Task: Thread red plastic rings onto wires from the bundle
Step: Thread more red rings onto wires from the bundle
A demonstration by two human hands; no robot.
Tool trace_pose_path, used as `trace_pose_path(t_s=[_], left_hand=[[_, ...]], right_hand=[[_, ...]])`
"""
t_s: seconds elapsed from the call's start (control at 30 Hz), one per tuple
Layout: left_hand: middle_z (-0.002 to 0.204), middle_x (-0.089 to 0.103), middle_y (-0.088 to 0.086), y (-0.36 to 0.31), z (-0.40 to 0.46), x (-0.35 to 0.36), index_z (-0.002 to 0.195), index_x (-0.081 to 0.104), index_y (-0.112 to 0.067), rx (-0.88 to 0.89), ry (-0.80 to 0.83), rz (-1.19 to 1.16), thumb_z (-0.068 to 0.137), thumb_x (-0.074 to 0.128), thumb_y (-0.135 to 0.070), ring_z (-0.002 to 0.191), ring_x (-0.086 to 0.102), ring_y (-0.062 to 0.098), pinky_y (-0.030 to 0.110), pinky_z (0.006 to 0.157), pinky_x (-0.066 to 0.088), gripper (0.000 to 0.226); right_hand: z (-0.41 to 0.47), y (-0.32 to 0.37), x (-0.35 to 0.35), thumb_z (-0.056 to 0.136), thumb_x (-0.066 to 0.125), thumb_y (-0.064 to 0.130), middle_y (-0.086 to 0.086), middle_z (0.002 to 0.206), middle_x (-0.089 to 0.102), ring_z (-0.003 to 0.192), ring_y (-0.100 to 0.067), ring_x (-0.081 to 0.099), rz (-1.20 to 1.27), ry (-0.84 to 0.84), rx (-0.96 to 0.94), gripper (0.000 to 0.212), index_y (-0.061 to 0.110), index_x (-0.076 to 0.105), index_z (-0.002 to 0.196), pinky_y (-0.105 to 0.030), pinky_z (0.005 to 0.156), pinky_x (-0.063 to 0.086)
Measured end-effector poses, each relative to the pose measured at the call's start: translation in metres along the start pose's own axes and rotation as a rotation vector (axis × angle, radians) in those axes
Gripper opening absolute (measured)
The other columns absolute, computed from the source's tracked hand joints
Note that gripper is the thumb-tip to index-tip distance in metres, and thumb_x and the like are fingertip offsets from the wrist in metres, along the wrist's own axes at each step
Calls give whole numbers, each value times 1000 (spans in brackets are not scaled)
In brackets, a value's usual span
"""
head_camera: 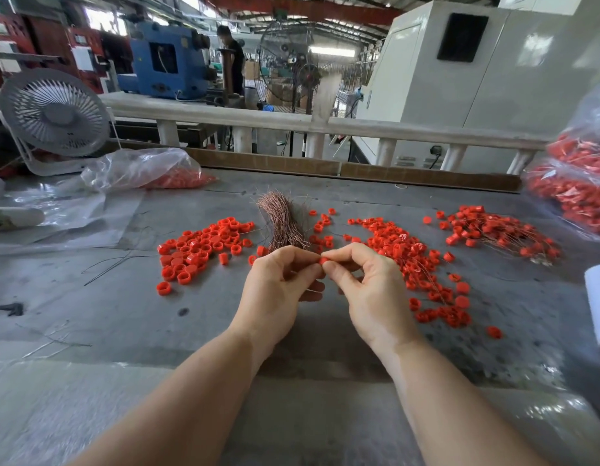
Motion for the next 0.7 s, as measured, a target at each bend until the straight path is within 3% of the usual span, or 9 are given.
trace_pose_path(t_s=[0.1, 0.27, 0.4, 0.53, 0.6, 0.7], left_hand=[[72, 68, 5, 0, 0, 1, 84, 67, -13, -18, 17, -67, 84, 59, 7, 62, 65, 9, 17, 59, 52, 22], [66, 65, 5, 0, 0, 0, 80, 64, -10, -21, 1, -77, 82, 61, 7, 56, 62, 7, 17, 59, 53, 17], [66, 62, 3, -5, -1, 1, 75, 61, -14, 39, 5, 42, 83, 60, 8, 56, 60, 7, 19, 59, 54, 24], [68, 62, 4, -6, -1, 0, 79, 61, -12, 59, 7, 77, 84, 59, 7, 56, 60, 6, 17, 59, 53, 20], [71, 65, 6, -3, 0, -1, 83, 64, -8, 2, 18, -22, 84, 59, 8, 60, 62, 8, 17, 61, 54, 16], [70, 69, 4, 5, 2, 0, 82, 66, -7, -147, 43, -288, 84, 58, 6, 64, 65, 10, 19, 63, 55, 16]], right_hand=[[0, 1, -2, 83, 67, 10, 15, 76, 65, 65, 6, 55, 21, -26, -4, 13, 23, 67, 81, -8, 62, 40], [-2, 1, 0, 84, 67, 11, 9, 75, 67, 68, -5, 58, 57, -10, 26, 13, 23, 66, 78, -28, 68, 51], [-2, 5, -1, 84, 66, 12, 10, 69, 65, 64, -6, 58, 55, 1, 17, 22, 30, 62, 73, -25, 67, 50], [-3, 6, 1, 84, 66, 12, 11, 74, 65, 71, -3, 58, 20, -2, -24, 12, 22, 65, 78, -16, 67, 47], [-4, 9, 0, 83, 67, 9, 8, 78, 65, 76, -3, 58, -16, -29, -77, 8, 18, 68, 81, -10, 68, 43], [-4, 14, -1, 78, 70, 2, 4, 81, 65, 75, -6, 58, -87, -56, -186, 12, 13, 70, 85, -16, 69, 47]])
Point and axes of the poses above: each hand's wrist, its own z-axis towards the middle knuckle, its own x-axis out of the palm, y = z × x, the point moved 6 cm from there along z, towards the middle knuckle
